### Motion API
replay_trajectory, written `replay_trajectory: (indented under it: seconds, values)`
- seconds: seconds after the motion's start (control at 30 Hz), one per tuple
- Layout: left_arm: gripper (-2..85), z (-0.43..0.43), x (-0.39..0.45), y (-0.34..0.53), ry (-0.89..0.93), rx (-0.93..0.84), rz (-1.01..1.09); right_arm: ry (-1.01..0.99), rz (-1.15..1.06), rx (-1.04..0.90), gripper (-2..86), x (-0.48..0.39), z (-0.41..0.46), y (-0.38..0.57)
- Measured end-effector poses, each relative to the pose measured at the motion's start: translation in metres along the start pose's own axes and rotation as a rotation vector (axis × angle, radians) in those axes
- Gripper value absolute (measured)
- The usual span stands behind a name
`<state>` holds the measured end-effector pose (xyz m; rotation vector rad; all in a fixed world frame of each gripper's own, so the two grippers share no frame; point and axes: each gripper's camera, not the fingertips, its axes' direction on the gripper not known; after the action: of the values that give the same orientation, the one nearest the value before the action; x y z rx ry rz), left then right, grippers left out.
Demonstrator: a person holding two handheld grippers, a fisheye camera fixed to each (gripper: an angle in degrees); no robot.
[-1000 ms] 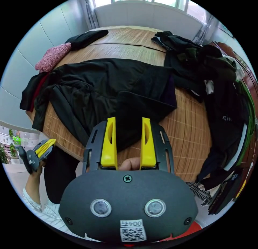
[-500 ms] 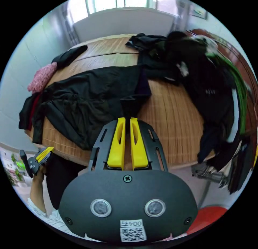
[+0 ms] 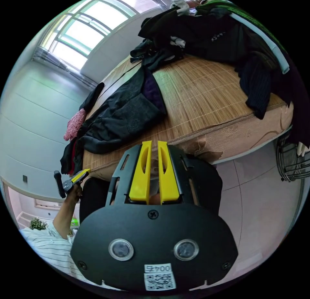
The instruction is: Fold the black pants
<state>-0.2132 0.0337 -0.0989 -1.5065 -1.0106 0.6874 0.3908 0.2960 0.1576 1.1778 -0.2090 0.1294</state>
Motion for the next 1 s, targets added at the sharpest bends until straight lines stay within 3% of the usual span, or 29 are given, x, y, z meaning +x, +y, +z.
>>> replay_trajectory:
  seconds: [0.2,0.37,0.5,0.57,0.73,0.83,0.9,1.0]
  values:
    - [2.8,-0.022,-0.034,0.004,0.151,0.020,-0.080,-0.014,0.015,-0.029,5.1,0.010,-0.001,-0.011]
    - [6.8,-0.050,-0.124,0.005,0.197,0.103,-0.326,-0.076,0.096,-0.059,3.8,0.036,-0.009,-0.022]
    - [9.7,-0.072,-0.186,0.016,0.110,0.112,-0.498,-0.075,0.114,-0.071,3.1,0.043,-0.012,-0.032]
    - [12.8,-0.080,-0.200,0.025,0.041,0.078,-0.519,-0.057,0.102,-0.088,2.2,0.041,-0.011,-0.037]
    - [16.9,-0.046,-0.201,0.014,0.067,-0.081,-0.514,-0.009,0.089,-0.106,-0.1,0.037,-0.011,-0.045]
    - [15.6,-0.032,-0.205,0.010,0.066,-0.123,-0.520,0.003,0.089,-0.112,-0.5,0.038,-0.014,-0.048]
    - [8.6,-0.040,-0.213,0.011,0.035,-0.127,-0.543,0.003,0.092,-0.109,-0.6,0.040,-0.016,-0.049]
    - [4.6,-0.061,-0.229,0.016,0.055,-0.140,-0.499,0.002,0.100,-0.108,-0.7,0.042,-0.018,-0.050]
